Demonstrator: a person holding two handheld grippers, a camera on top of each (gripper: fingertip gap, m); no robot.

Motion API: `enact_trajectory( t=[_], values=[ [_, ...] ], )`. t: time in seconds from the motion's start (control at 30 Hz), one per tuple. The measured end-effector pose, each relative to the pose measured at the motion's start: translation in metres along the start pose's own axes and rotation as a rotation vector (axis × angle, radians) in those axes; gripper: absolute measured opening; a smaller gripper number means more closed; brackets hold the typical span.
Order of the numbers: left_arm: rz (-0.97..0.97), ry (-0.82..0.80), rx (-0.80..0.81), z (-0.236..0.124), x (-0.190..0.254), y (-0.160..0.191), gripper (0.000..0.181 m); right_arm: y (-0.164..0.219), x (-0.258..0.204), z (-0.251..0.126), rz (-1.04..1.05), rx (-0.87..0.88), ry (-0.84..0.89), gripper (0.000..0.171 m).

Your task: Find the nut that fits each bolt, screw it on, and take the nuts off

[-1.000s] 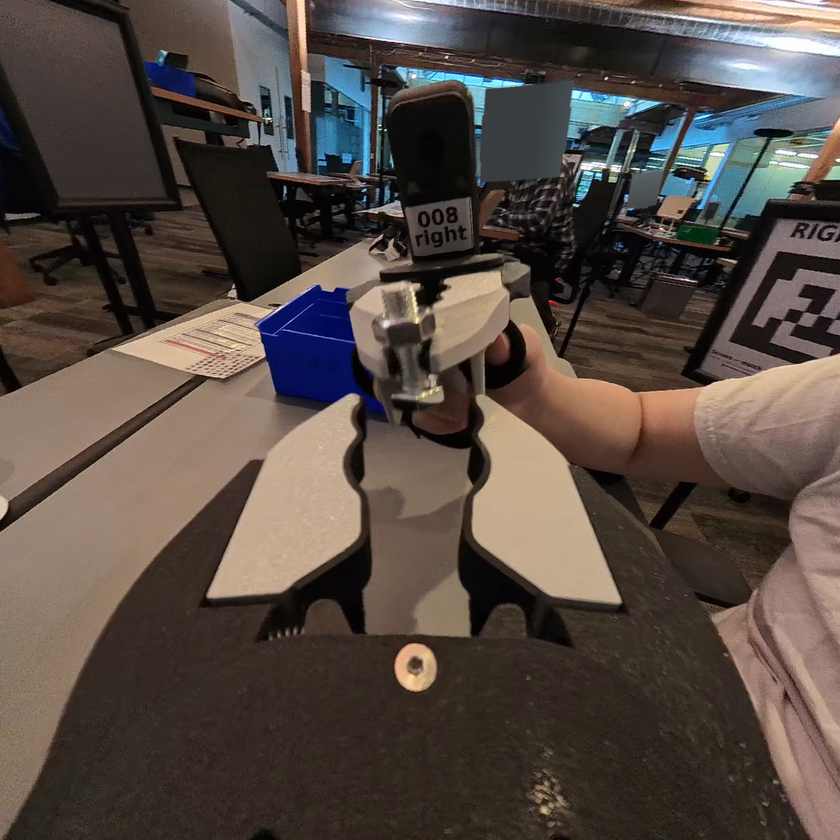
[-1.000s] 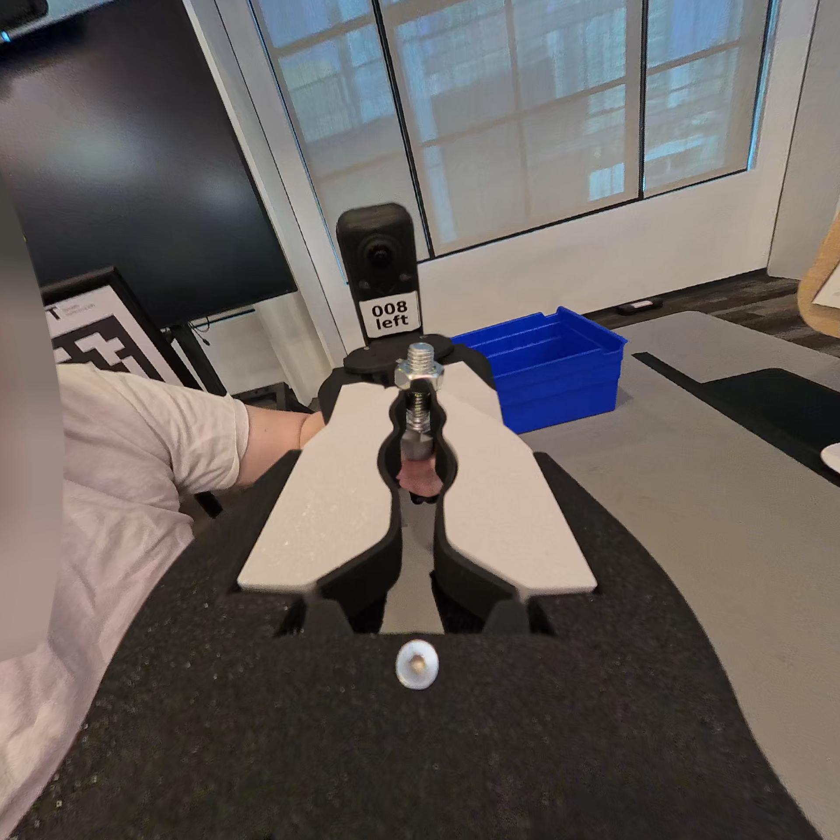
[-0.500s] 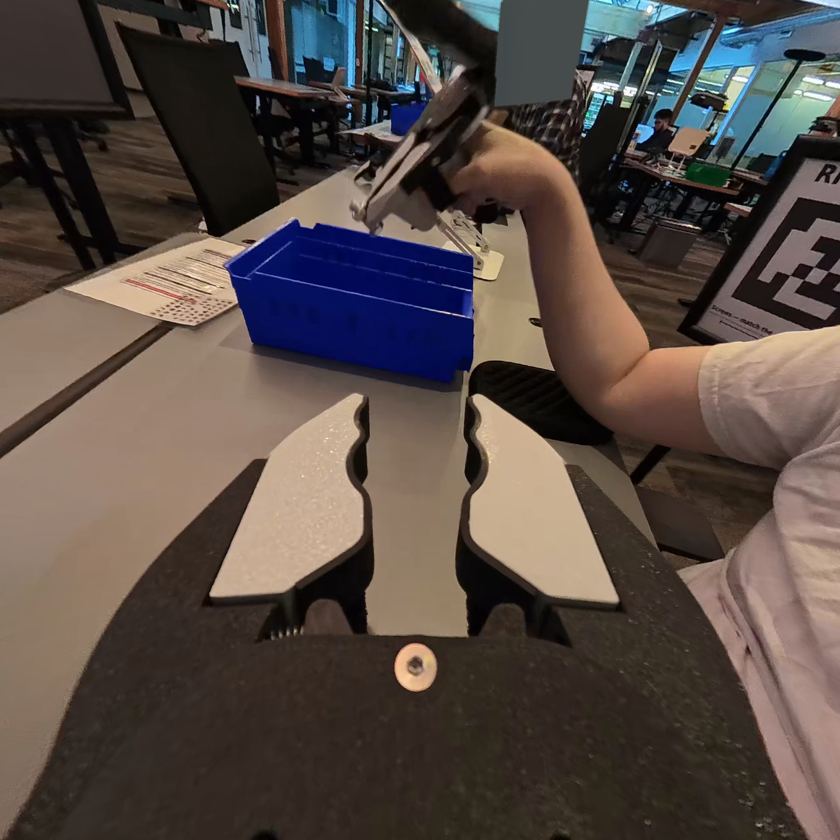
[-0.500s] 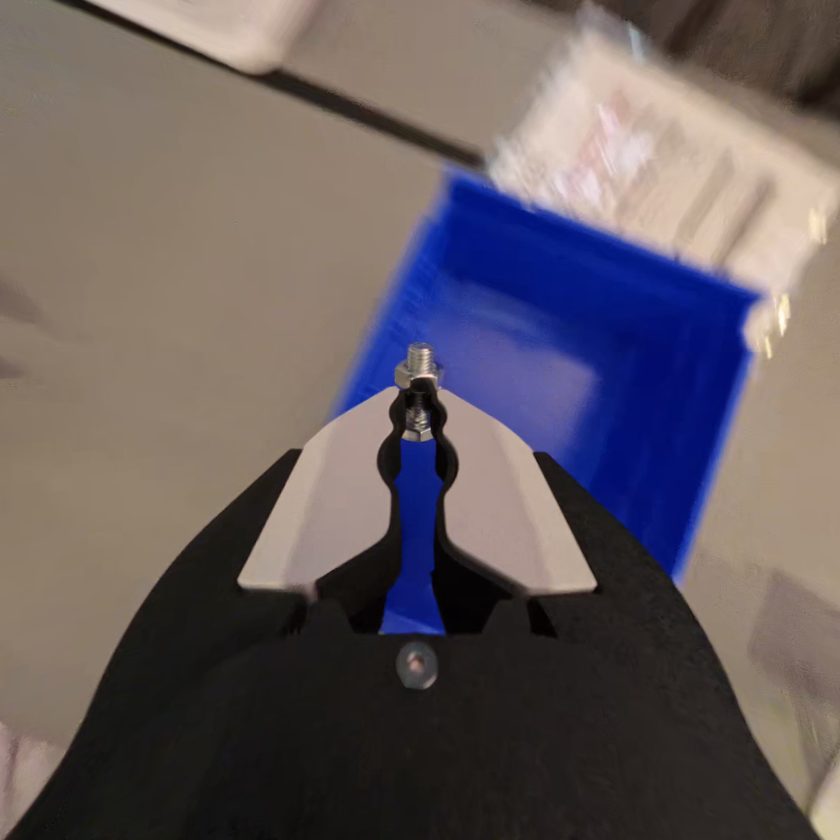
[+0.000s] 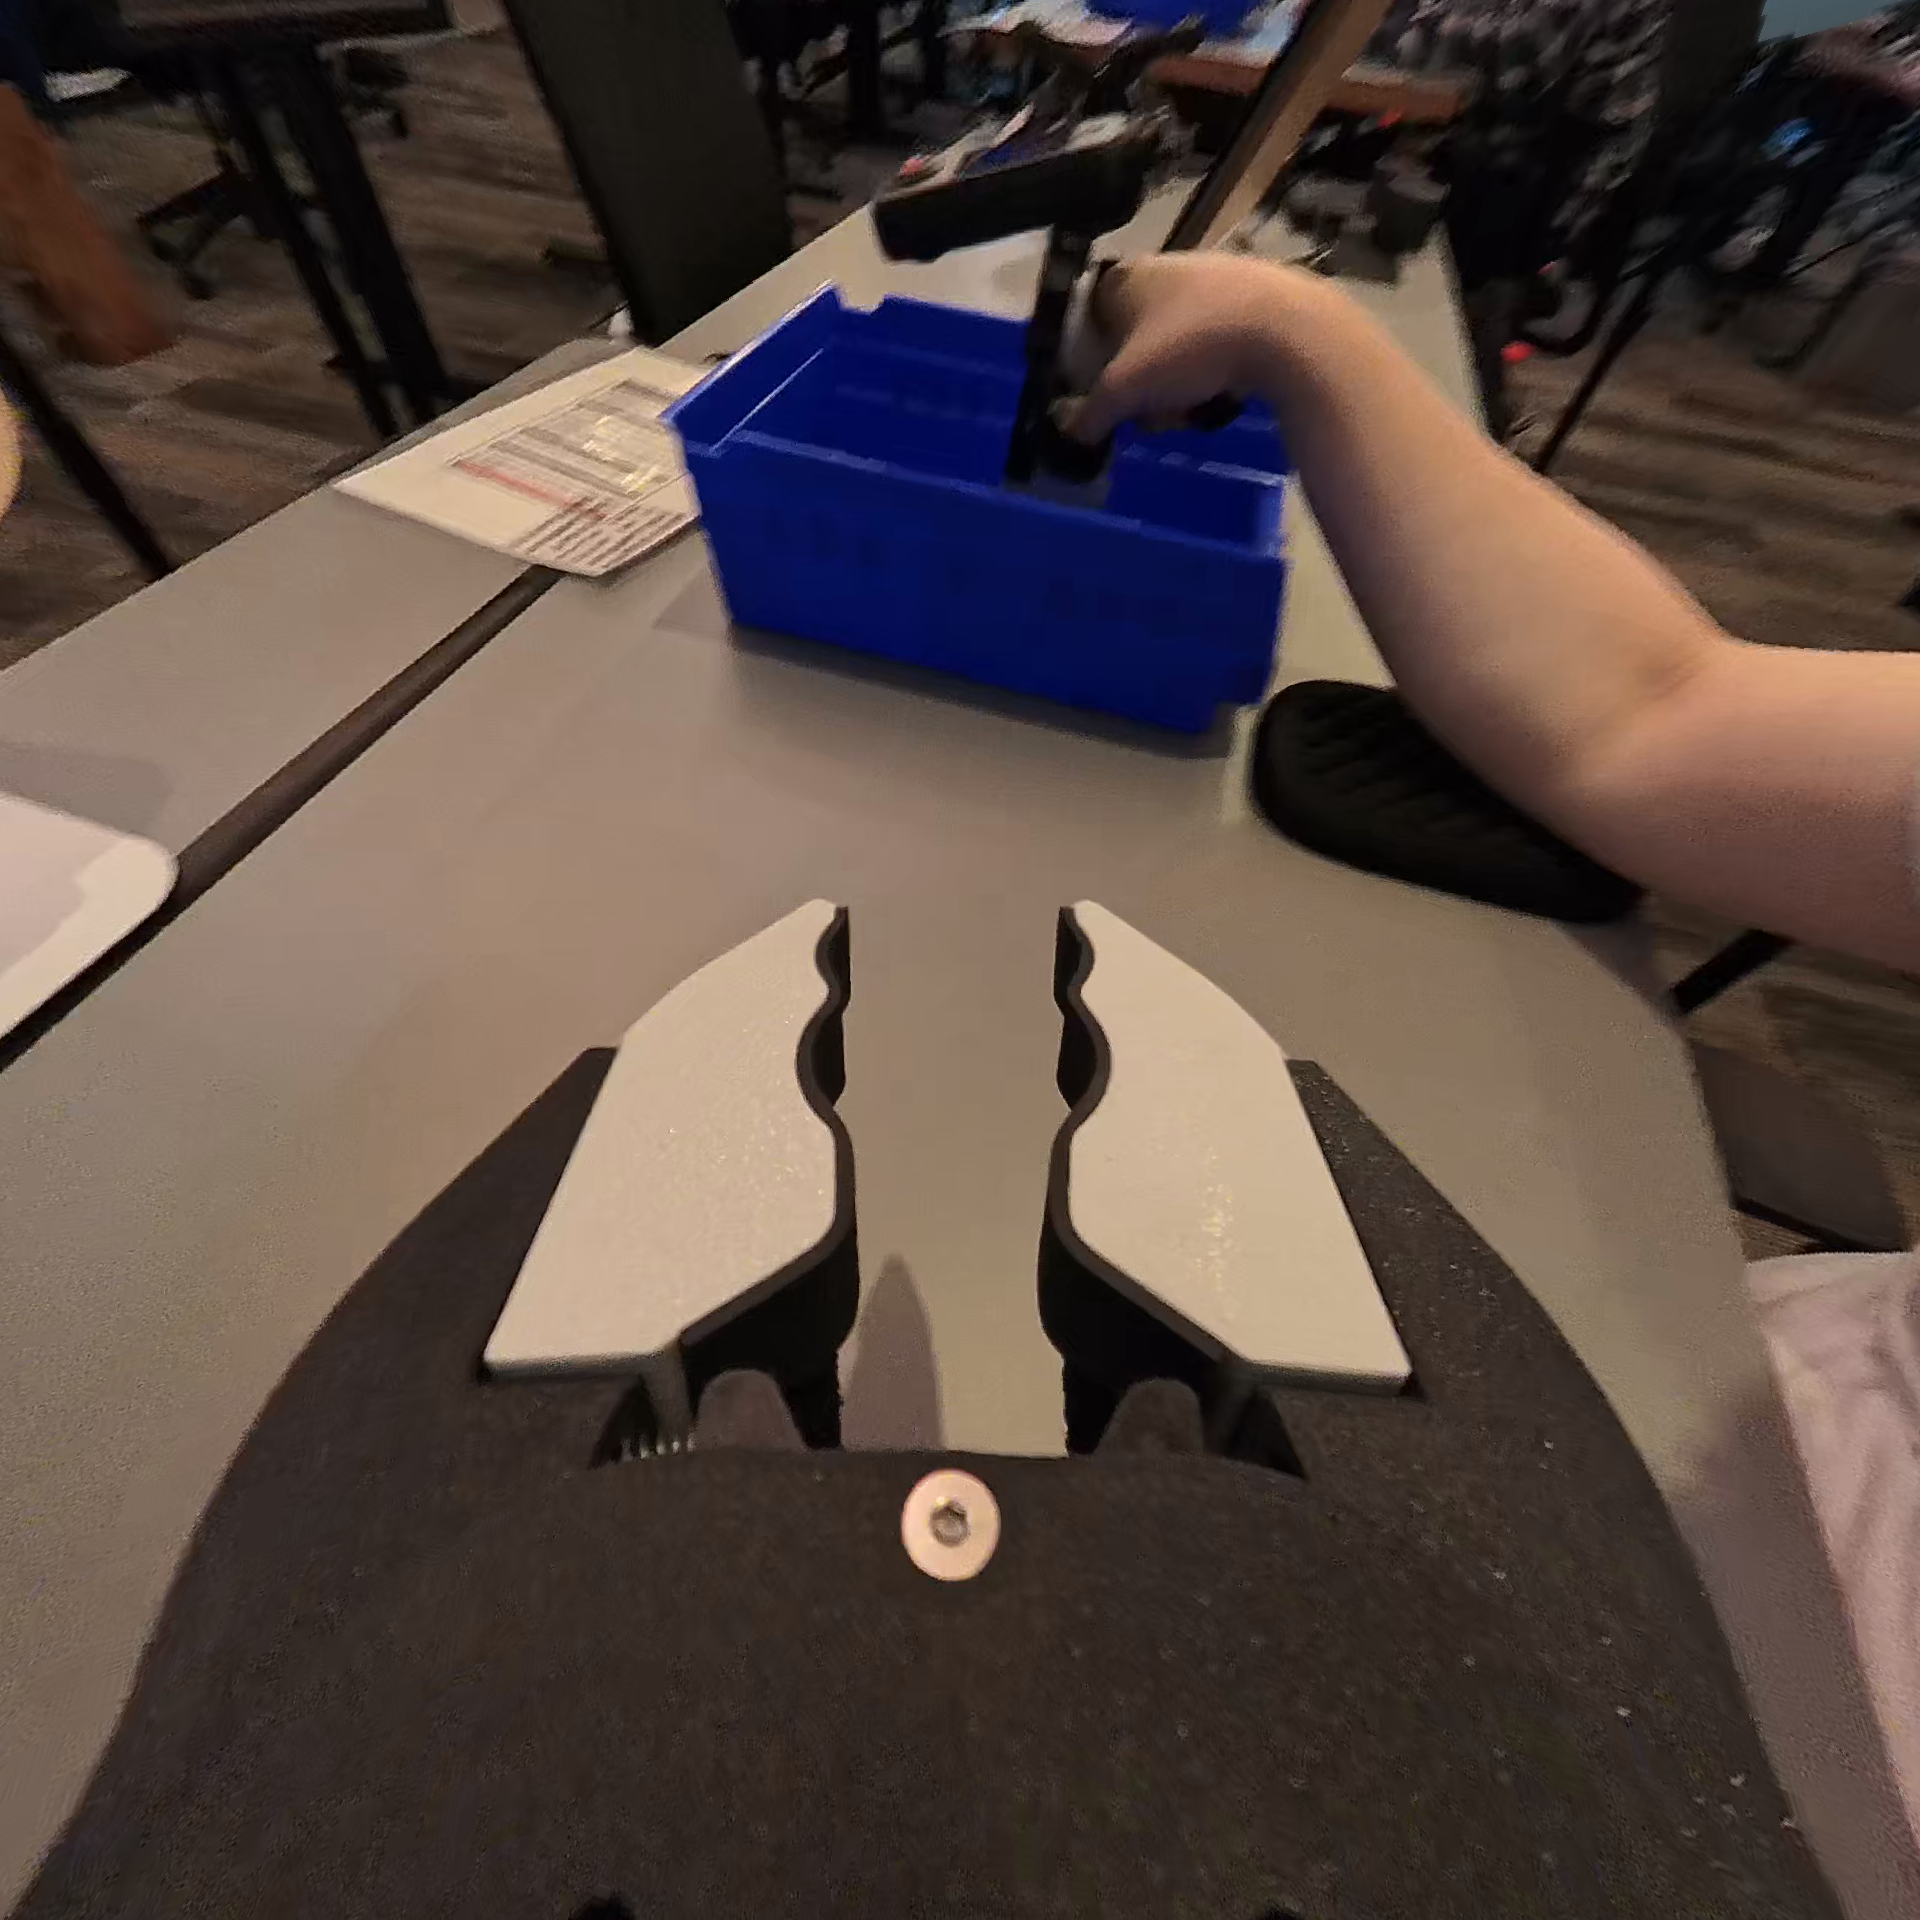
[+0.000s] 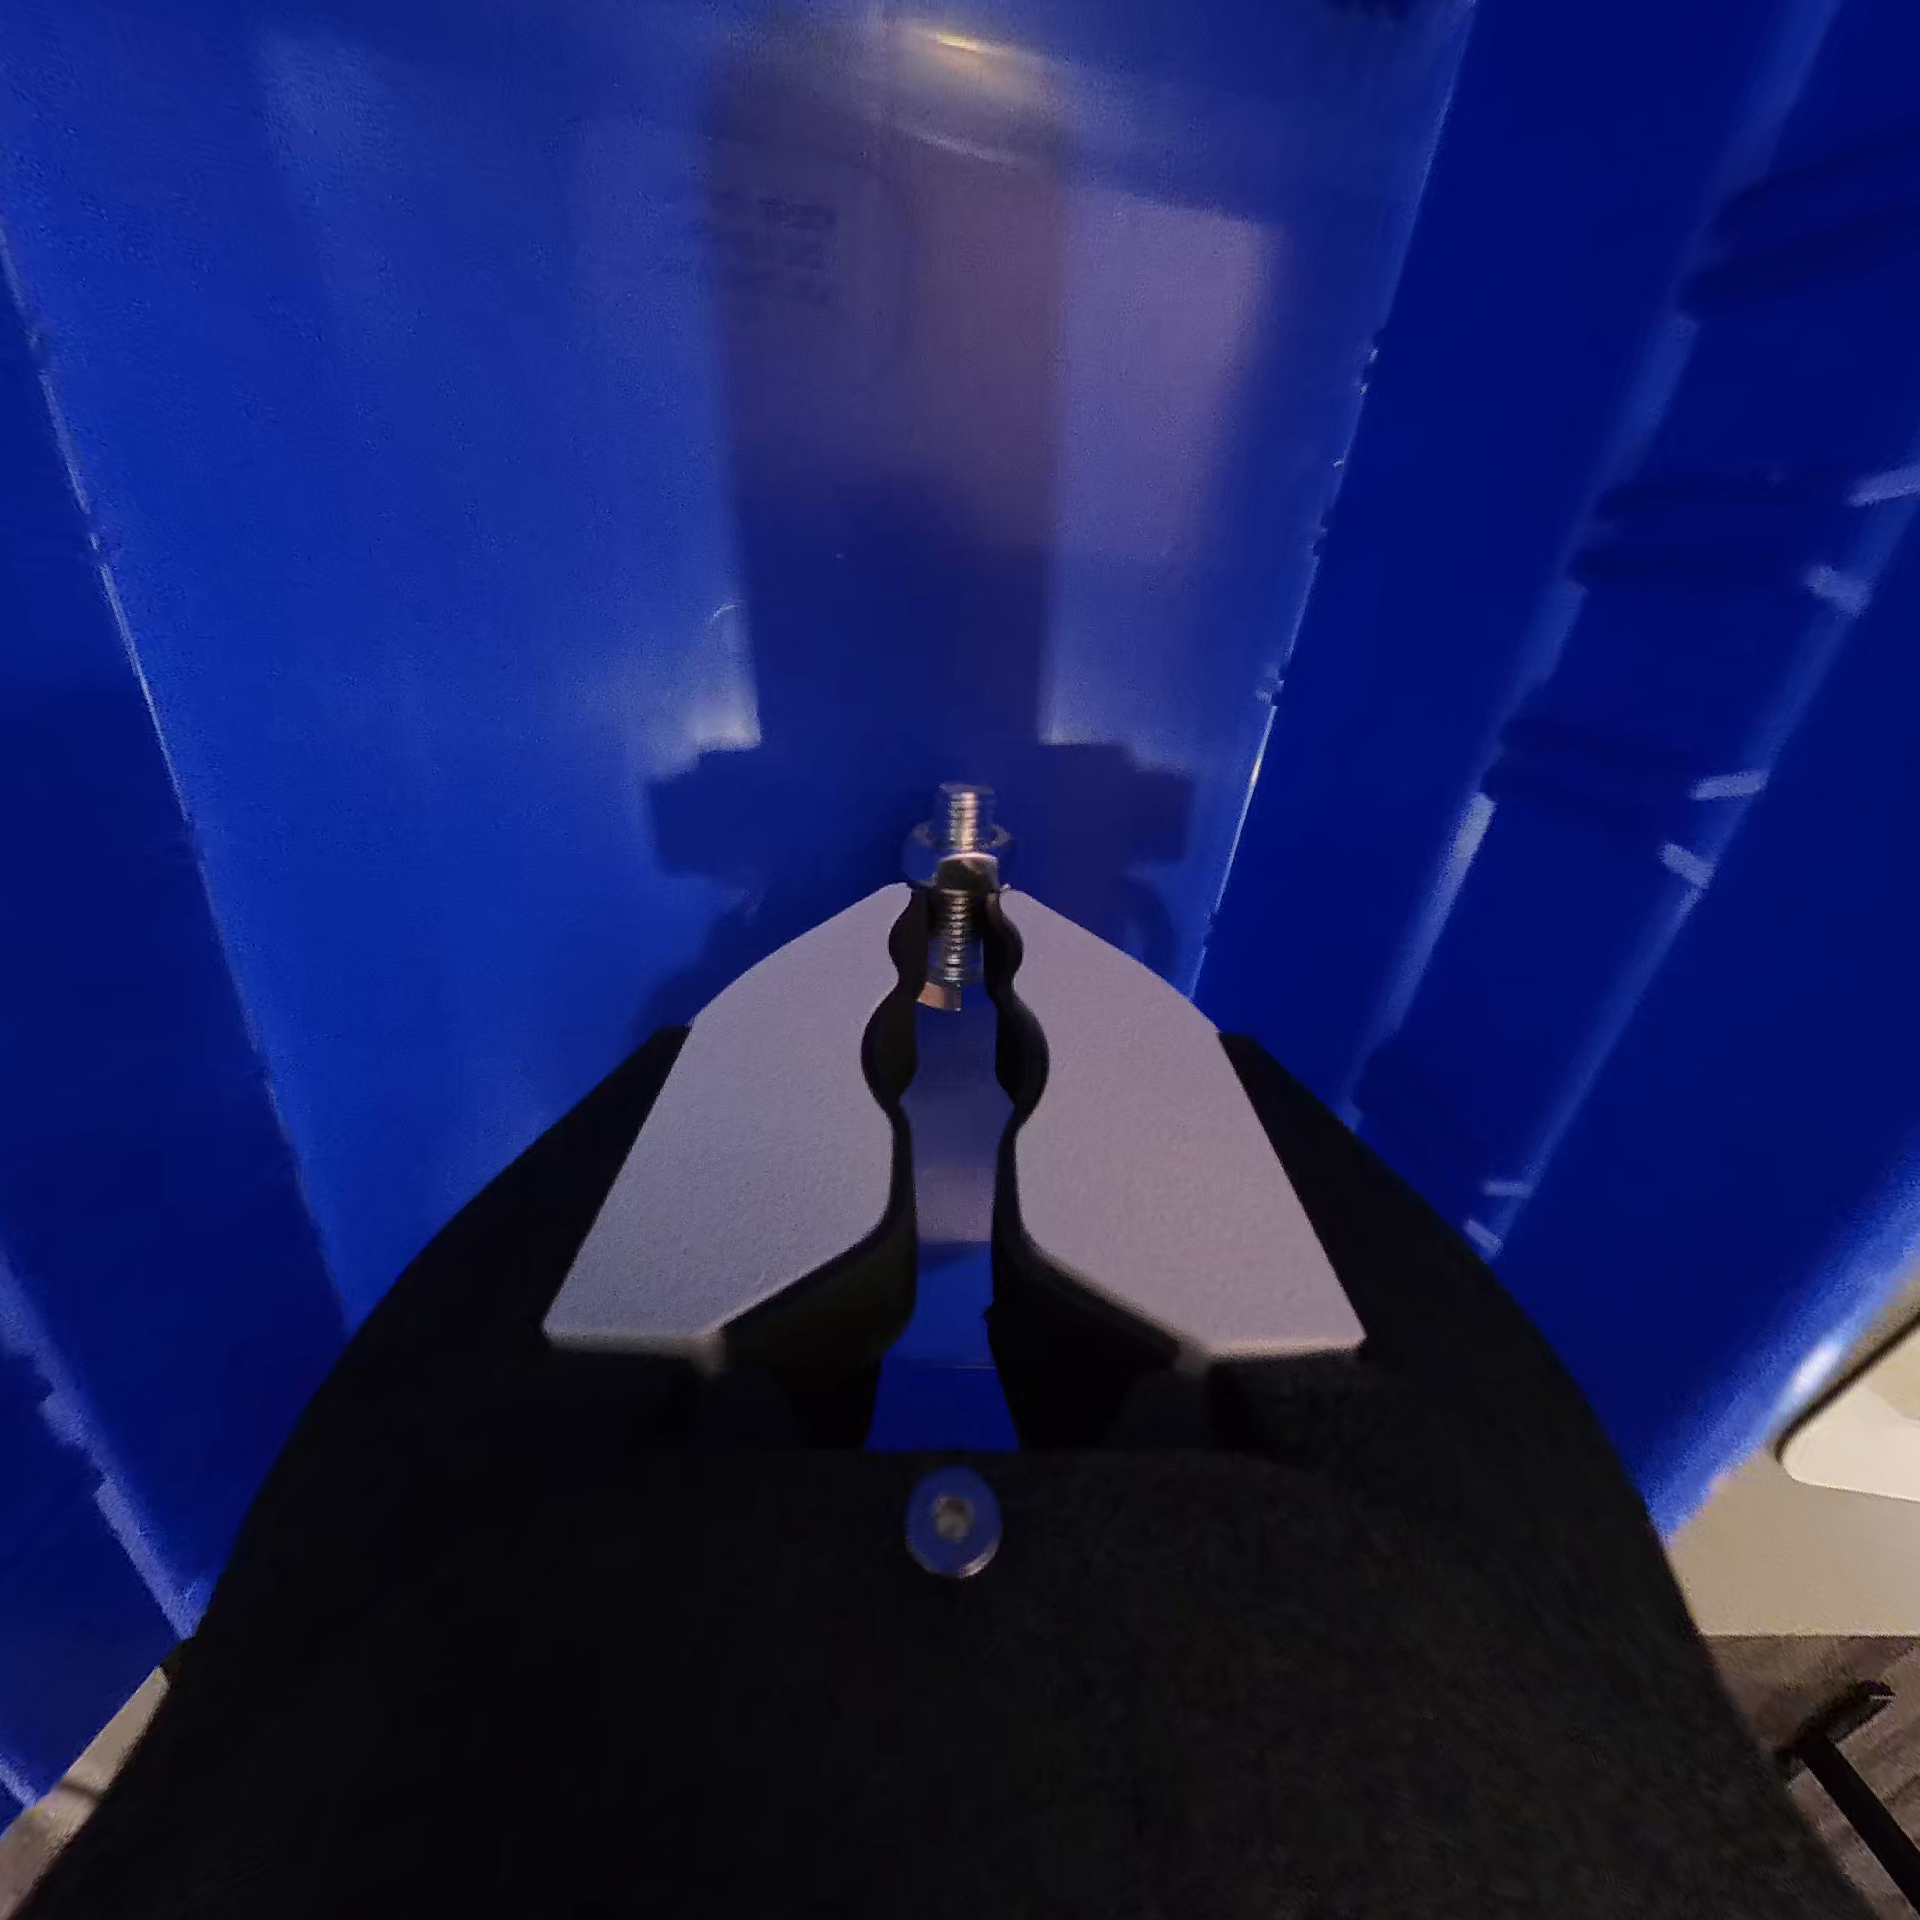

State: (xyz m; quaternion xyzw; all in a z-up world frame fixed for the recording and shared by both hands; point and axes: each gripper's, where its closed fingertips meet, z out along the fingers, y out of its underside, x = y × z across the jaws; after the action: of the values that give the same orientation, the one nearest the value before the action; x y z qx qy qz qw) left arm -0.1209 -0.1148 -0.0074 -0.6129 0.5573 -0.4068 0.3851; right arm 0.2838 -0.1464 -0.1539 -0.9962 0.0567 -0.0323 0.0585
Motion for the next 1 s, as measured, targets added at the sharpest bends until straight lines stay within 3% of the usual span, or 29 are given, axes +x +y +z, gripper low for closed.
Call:
enact_trajectory(
  t=[0.2, 0.33, 0.53, 0.77, 0.9, 1.0],
  values=[
    [-0.017, -0.330, -0.077, -0.012, -0.061, 0.017, 0.037, -0.007, -0.002, -0.002, -0.021, 0.043, -0.016, 0.027],
    [0.101, -0.631, -0.134, -0.039, -0.106, 0.020, 0.037, -0.025, -0.002, -0.039, -0.025, 0.196, 0.047, 0.029],
    [0.097, -0.691, -0.140, -0.053, -0.118, 0.018, 0.035, -0.062, -0.054, -0.143, -0.193, 0.593, 0.162, 0.028],
    [0.070, -0.691, -0.140, -0.056, -0.122, 0.019, 0.035, -0.085, -0.187, -0.230, -0.544, 1.064, 0.036, 0.027],
    [0.056, -0.691, -0.138, -0.067, -0.124, 0.013, 0.034, -0.070, -0.262, -0.245, -0.702, 1.152, -0.216, 0.031],
    [0.055, -0.728, -0.139, -0.100, -0.131, -0.001, 0.031, -0.072, -0.286, -0.239, -0.744, 1.165, -0.226, 0.033]
  ],
)
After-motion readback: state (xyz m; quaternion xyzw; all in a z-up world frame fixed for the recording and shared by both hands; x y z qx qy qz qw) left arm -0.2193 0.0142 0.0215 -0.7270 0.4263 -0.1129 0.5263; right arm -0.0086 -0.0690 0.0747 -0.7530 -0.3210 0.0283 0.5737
